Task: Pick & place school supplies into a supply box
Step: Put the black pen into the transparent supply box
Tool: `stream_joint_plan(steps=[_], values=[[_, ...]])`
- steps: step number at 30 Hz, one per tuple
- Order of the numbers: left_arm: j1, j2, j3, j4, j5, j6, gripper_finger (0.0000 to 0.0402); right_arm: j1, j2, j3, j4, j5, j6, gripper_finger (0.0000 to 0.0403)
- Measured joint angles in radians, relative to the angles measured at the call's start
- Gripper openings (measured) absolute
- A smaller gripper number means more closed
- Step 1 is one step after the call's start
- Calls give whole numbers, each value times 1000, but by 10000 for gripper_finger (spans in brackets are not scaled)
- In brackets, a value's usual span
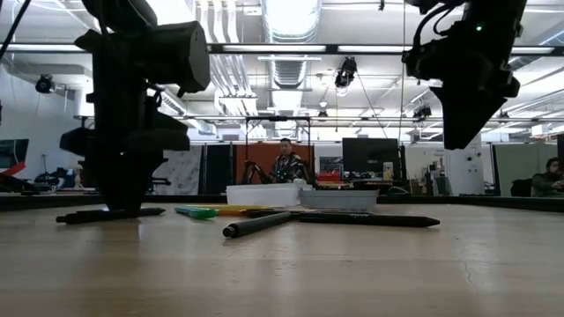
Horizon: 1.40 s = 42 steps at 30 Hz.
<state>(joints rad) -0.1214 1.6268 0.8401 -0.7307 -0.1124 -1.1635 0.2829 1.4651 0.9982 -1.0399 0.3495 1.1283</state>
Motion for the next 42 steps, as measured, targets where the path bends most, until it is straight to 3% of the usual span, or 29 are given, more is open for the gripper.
stream_joint_plan(steps=[4, 10, 15, 21, 27, 31, 36, 42], values=[[28, 1, -42, 37, 62, 55, 112, 0, 19, 14, 8, 17, 3, 159], [83, 2, -52, 51, 98, 131, 18, -2, 21, 25, 5, 56, 93, 158], [141, 3, 12, 50, 187, 283, 14, 0, -22, 24, 0, 115, 254, 146], [165, -75, 166, 83, 161, 336, 11, 1, -67, 23, -3, 170, 337, 131], [226, -127, 320, 258, 118, 377, 11, 1, -76, 22, 6, 207, 364, 121], [382, -63, 394, 313, 122, 449, 11, 1, -73, 21, 12, 208, 376, 117], [566, 94, 502, 309, 294, 524, 11, 1, -73, 21, 12, 209, 401, 113], [614, 305, 662, 233, 297, 562, 13, 1, -74, 21, 14, 209, 419, 115]])
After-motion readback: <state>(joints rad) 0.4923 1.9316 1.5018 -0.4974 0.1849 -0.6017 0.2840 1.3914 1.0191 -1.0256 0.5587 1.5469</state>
